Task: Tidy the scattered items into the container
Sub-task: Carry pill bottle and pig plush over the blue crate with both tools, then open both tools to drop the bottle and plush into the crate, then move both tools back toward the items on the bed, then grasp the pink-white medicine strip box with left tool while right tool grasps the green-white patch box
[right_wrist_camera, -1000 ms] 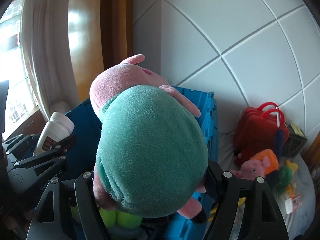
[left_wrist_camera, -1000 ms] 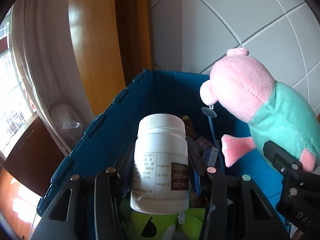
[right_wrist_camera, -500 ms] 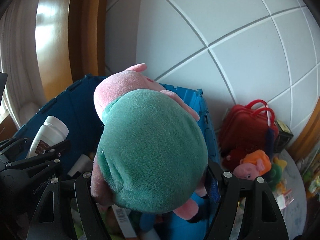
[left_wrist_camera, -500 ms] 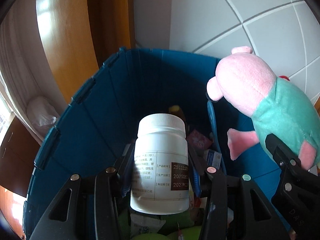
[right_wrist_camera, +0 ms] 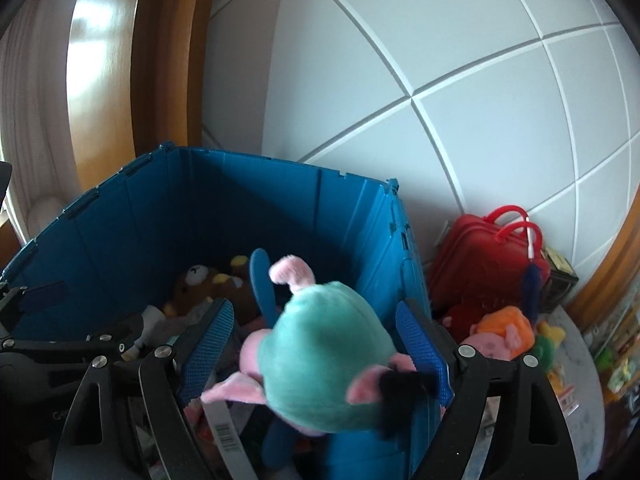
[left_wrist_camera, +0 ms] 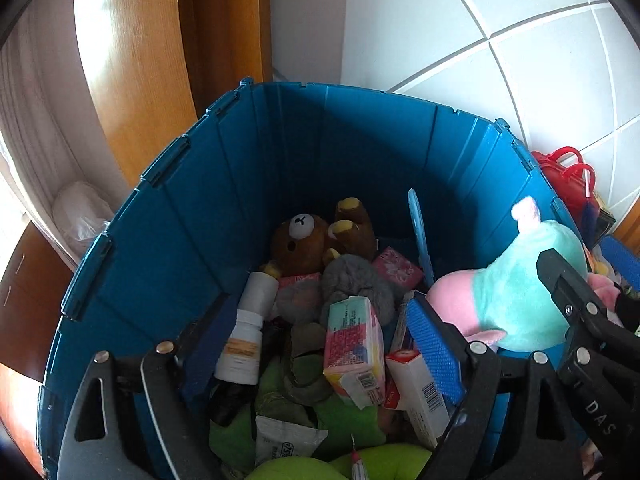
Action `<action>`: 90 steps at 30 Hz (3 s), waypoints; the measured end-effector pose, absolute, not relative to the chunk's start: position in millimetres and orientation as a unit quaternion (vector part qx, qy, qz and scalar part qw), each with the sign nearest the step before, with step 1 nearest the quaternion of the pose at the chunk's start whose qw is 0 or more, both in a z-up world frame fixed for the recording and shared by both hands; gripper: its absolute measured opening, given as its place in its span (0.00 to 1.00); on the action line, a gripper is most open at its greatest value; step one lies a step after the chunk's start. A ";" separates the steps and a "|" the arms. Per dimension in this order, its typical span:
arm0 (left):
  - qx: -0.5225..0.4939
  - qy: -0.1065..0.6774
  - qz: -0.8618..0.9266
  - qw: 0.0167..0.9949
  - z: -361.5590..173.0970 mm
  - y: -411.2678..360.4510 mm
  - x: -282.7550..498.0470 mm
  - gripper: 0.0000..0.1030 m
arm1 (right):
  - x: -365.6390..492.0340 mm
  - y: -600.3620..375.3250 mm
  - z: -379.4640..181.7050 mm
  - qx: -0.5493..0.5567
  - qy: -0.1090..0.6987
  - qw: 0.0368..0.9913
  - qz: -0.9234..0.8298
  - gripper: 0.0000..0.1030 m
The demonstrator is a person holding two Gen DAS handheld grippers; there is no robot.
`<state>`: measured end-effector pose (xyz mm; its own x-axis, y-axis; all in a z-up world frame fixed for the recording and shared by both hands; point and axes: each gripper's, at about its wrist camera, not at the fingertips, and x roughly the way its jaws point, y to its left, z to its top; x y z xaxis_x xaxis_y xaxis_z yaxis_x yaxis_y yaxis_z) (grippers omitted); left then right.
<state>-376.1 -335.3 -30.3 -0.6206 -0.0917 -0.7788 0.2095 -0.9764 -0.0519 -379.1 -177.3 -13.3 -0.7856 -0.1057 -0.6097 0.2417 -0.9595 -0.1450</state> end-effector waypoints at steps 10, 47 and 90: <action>0.419 0.066 -0.902 0.080 -30.6 -332.3 -364.6 0.85 | -372.0 -175.9 -12.8 0.323 0.098 0.103 -0.936 0.83; 0.211 0.027 -0.977 -0.031 65.2 2.9 -222.1 1.00 | -244.6 200.0 40.6 0.247 0.016 0.010 -0.969 1.00; 0.464 0.046 -0.882 0.069 -320.0 134.2 -403.7 0.95 | -450.0 291.7 -313.7 0.491 0.037 0.132 -0.860 0.98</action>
<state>-403.7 134.2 -320.0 -0.5603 -0.0796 -0.8244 0.1644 -0.9863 -0.0165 -450.0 291.7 -313.7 -0.4831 -0.1913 -0.8544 0.2642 -0.9622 0.0660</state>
